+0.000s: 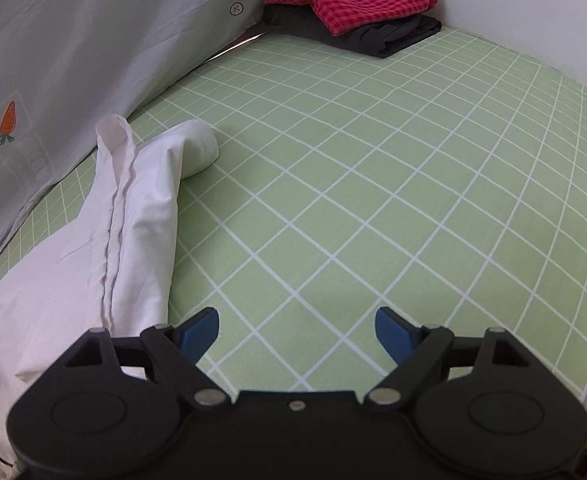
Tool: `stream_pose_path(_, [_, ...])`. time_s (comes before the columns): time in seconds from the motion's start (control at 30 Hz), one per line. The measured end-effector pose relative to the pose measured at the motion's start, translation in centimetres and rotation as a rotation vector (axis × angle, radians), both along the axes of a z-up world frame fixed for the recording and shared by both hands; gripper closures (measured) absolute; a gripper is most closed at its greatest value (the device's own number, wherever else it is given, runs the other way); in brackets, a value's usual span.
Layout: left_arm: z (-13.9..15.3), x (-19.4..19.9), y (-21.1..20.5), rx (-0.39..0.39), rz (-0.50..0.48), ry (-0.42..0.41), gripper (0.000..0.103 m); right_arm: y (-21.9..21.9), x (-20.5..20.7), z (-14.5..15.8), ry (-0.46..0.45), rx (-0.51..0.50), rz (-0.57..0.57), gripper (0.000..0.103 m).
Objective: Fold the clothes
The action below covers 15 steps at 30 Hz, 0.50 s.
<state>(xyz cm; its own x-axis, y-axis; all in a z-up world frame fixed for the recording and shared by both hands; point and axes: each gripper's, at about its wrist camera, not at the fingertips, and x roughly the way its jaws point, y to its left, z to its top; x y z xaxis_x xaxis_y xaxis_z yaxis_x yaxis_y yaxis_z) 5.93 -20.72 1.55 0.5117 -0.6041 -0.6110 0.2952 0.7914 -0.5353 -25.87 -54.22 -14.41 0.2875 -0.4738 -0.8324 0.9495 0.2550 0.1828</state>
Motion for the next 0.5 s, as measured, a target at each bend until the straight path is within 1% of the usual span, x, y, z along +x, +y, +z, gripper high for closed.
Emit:
stream_pose_path(0.1, [-0.1, 0.5, 6.2, 0.019, 0.112, 0.011, 0.099, 1.9, 1.2, 0.4, -0.002, -0.005, 0.046, 0.017])
stream_pose_path(0.2, [-1.3, 0.4, 11.0, 0.062, 0.167, 0.052, 0.099, 4.9, 3.2, 1.1, -0.002, -0.017, 0.118, 0.017])
stream_pose_path(0.23, [-1.8, 0.3, 12.1, 0.069, 0.168, 0.065, 0.099, 5.9, 3.8, 1.3, -0.003, -0.02, 0.139, 0.017])
stream_pose_path(0.37, [-3.6, -0.1, 15.2, 0.069, 0.124, 0.112, 0.099, 11.1, 6.5, 2.2, -0.02, -0.021, 0.238, 0.017])
stream_pose_path(0.5, [-5.3, -0.5, 17.9, 0.07, 0.074, 0.151, 0.099, 15.9, 8.4, 3.3, -0.123, -0.027, 0.301, 0.017])
